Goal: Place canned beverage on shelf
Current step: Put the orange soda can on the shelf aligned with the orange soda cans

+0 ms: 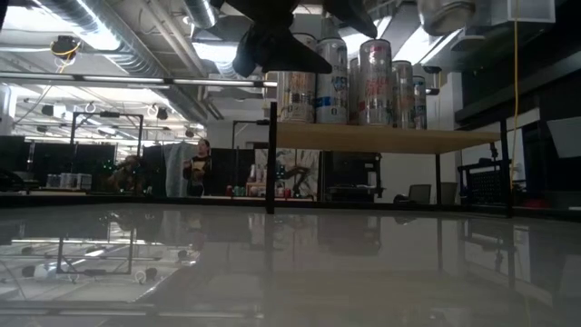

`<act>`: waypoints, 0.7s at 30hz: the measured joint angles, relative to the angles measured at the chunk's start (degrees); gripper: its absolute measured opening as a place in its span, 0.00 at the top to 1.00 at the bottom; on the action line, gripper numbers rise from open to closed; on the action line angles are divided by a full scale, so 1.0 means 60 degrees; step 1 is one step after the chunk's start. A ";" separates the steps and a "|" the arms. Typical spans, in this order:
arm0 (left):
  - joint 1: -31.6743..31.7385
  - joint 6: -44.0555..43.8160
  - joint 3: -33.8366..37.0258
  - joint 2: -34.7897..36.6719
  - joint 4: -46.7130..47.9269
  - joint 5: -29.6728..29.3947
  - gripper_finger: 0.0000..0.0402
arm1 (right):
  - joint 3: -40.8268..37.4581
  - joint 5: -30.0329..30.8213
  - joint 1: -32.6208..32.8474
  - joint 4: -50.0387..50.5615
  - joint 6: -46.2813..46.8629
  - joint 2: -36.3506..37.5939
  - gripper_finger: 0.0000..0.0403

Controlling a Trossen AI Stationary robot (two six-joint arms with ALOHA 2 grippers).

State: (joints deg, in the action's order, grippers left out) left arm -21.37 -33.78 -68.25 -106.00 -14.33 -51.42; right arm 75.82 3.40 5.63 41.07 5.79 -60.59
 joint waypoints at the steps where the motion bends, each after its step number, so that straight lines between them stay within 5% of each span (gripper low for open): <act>1: 0.0000 0.0000 0.0000 0.0000 0.0022 -0.0007 0.22 | -0.0280 -0.0020 0.0000 -0.0122 -0.0031 0.0303 0.39; 4: 0.0016 0.0000 0.0000 0.0000 0.0070 -0.0011 0.22 | -0.1676 -0.0310 0.0000 -0.1091 -0.0047 0.1256 0.39; 13: 0.0316 -0.0021 0.0000 0.0000 0.0029 -0.0014 0.22 | -0.7175 -0.2453 0.0004 -0.7732 -0.0045 0.2973 0.39; 21: 0.0691 -0.0057 0.0000 0.0000 -0.0043 0.0565 0.22 | -0.8672 -0.2757 -0.0001 -0.8588 -0.0133 0.2341 0.38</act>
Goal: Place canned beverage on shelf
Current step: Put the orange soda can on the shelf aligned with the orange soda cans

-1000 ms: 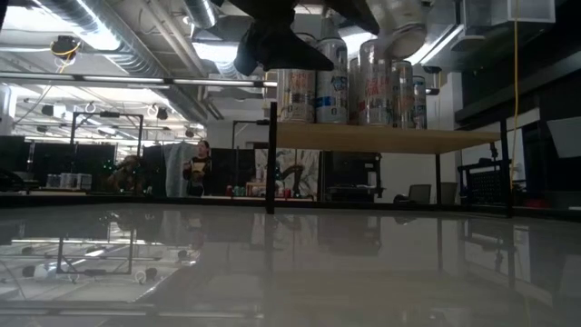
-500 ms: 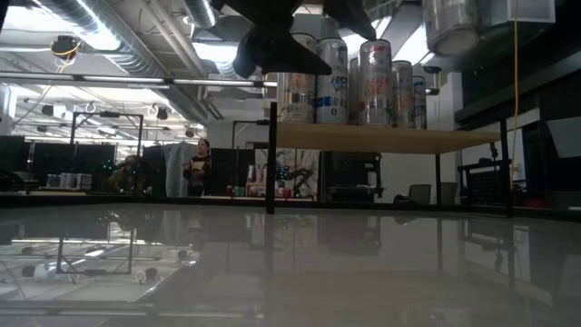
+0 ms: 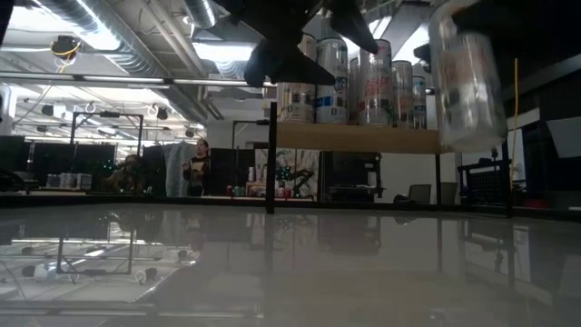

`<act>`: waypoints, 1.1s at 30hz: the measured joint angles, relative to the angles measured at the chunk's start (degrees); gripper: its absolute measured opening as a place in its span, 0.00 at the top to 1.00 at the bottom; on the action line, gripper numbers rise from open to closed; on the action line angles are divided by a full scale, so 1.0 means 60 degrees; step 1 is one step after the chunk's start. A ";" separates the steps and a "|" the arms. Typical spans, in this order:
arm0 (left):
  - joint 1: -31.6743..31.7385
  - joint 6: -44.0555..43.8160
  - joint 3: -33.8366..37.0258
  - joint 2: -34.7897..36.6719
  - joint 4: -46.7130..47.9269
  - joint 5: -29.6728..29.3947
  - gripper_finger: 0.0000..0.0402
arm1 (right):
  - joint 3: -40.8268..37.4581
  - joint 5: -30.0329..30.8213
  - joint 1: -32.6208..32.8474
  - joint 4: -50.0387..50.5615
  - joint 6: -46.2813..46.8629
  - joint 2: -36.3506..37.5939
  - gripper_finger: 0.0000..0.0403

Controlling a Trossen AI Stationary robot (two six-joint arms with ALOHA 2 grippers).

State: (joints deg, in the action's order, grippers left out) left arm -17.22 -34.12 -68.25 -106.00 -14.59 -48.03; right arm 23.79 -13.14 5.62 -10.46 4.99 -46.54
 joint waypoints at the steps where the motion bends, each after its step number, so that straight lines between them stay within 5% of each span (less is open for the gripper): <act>1: 0.0066 -0.0048 0.0000 0.0000 0.0000 0.0124 0.22 | -0.0048 -0.0001 -0.0003 -0.0025 -0.0160 -0.0102 0.38; 12: 0.0620 -0.0231 0.0000 -0.0004 0.0149 0.0932 0.22 | -0.0072 -0.0407 0.0001 -0.0298 -0.1468 -0.1761 0.38; 33: 0.0659 -0.0555 0.0004 -0.0015 0.1979 0.1458 0.22 | -0.0065 -0.0420 0.0001 -0.4432 -0.2378 -0.4872 0.38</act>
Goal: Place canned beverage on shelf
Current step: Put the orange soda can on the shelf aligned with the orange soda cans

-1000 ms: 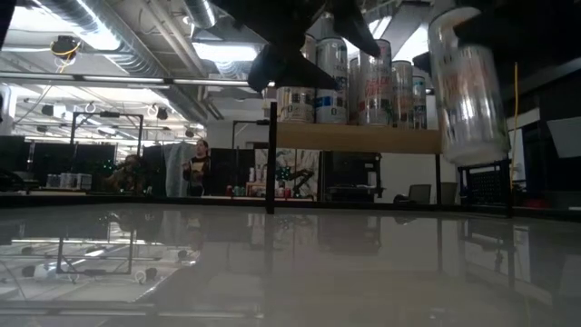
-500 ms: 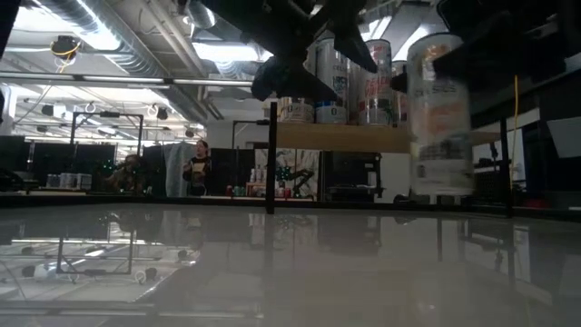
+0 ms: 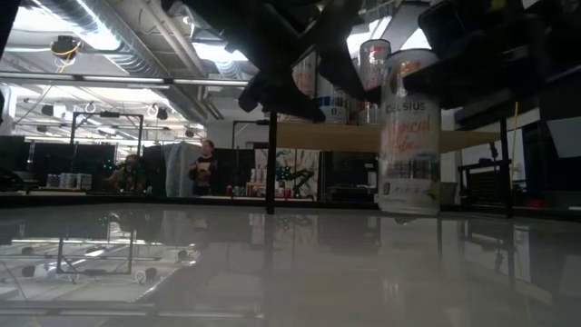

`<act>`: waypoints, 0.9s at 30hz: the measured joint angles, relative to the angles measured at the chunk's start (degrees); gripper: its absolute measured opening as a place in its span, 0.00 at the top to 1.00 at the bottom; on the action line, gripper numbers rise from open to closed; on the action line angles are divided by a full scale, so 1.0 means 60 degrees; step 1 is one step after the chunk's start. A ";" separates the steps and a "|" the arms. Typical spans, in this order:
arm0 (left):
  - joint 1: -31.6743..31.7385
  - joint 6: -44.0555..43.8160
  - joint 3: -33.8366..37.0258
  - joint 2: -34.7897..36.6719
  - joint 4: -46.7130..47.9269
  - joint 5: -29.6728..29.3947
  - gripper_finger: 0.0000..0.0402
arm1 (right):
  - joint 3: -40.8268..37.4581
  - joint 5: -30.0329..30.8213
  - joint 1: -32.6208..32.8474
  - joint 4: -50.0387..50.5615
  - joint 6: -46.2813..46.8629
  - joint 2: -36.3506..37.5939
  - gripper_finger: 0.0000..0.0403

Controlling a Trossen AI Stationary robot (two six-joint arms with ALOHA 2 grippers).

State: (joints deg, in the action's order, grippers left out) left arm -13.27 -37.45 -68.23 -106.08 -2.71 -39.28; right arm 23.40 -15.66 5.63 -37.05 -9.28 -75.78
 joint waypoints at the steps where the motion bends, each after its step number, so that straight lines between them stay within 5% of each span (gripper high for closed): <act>1: -0.0005 -0.0003 0.0000 0.0000 0.0046 0.0098 0.22 | 0.0000 0.0000 0.0000 -0.0197 -0.0001 -0.0120 0.38; 27: -0.0005 0.0007 0.0004 -0.0007 0.0179 0.0221 0.22 | 0.0036 0.0095 -0.0007 -0.0879 0.0000 -0.1073 0.38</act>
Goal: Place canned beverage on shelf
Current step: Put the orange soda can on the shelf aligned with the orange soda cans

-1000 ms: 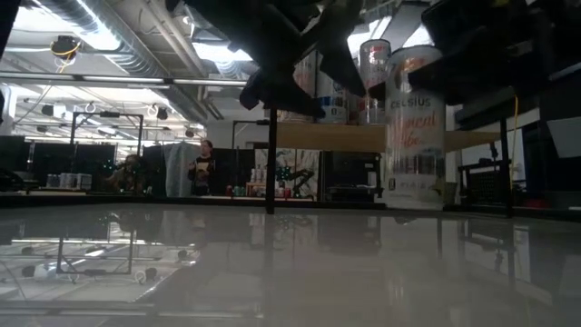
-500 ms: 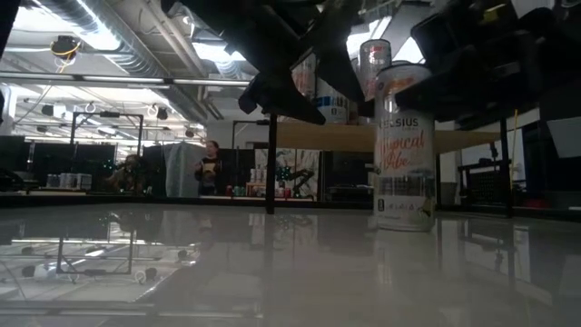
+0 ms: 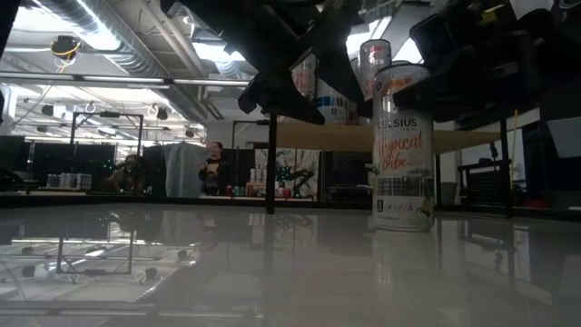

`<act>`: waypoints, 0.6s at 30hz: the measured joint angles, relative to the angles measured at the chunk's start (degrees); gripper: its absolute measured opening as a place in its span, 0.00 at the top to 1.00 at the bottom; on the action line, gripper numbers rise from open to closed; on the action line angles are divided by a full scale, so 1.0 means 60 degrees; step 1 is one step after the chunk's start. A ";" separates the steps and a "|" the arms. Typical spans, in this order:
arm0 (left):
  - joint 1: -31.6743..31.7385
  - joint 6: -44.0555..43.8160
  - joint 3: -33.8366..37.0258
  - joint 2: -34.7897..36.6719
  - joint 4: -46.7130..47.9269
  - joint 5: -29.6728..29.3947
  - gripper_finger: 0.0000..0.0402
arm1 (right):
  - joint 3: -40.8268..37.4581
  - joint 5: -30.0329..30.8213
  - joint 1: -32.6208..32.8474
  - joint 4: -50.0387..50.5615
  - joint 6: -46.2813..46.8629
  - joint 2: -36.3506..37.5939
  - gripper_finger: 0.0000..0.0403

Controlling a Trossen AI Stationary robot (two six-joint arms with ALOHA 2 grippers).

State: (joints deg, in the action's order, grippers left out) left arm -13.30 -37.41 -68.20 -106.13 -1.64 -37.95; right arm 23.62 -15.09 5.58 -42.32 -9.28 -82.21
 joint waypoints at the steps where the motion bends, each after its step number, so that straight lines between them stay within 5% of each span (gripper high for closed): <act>1: 0.0000 0.0004 0.0000 0.0000 0.0002 0.0000 0.22 | 0.0000 0.0000 0.0000 0.0007 0.0000 0.0000 0.38; 18: 0.0000 0.0007 0.0000 0.0000 0.0020 0.0055 0.22 | -0.0022 0.0018 0.0000 0.0047 -0.0014 -0.0015 0.10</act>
State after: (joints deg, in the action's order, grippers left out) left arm -13.30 -37.36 -68.20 -106.13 -1.52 -37.63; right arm 23.49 -14.98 5.58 -42.04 -9.36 -82.30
